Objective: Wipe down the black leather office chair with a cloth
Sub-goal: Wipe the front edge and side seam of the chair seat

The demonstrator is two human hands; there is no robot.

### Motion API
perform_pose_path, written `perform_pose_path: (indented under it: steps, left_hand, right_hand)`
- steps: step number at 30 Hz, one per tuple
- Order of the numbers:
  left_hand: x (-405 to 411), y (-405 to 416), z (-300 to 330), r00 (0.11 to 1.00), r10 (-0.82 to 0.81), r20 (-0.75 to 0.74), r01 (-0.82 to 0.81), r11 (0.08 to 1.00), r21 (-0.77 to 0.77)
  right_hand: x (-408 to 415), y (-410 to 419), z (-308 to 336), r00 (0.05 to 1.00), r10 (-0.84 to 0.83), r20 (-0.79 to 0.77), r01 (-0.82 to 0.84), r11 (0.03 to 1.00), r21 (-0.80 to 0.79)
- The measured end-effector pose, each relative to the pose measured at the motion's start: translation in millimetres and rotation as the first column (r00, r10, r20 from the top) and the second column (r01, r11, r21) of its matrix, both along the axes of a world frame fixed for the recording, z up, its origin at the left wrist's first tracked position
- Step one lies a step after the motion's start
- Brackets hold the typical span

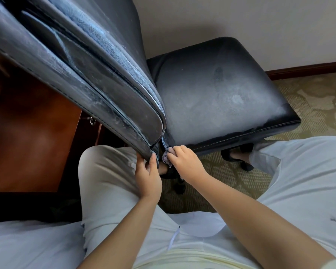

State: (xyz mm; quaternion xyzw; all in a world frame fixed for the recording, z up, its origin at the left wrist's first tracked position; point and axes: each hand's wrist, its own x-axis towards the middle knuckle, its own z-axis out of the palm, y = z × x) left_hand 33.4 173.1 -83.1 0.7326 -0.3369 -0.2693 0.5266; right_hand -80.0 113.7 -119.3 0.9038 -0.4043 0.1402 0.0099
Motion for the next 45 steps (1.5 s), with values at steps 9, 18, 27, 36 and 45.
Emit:
perform_pose_path:
  steps: [9,18,27,36,45]
  left_hand:
    - [-1.5,-0.4,-2.8,1.000,0.023,0.011,-0.023,1.000,0.000]
    - [17.0,-6.0,-2.5,0.997,0.002,0.072,-0.004,1.000,0.017]
    - [26.4,-19.9,-6.1,0.994,0.093,0.059,-0.093,0.996,-0.007]
    - [34.1,-23.1,-5.6,0.990,0.139,0.035,-0.139,0.990,-0.015]
    - [29.8,-24.7,-3.6,0.981,0.191,0.026,-0.191,0.981,-0.021]
  right_hand:
    - [-70.4,4.0,-24.2,0.993,-0.092,0.075,0.095,0.995,-0.041]
    - [-15.6,-3.7,-6.5,0.981,-0.160,0.108,0.162,0.987,-0.005]
    - [-73.8,-4.8,-10.1,0.704,-0.644,0.300,0.596,0.765,0.244]
    - [-23.9,-3.6,-11.5,0.900,-0.390,0.192,0.387,0.920,0.056]
    - [-73.6,-7.7,-3.6,0.502,-0.828,0.251,0.759,0.561,0.330]
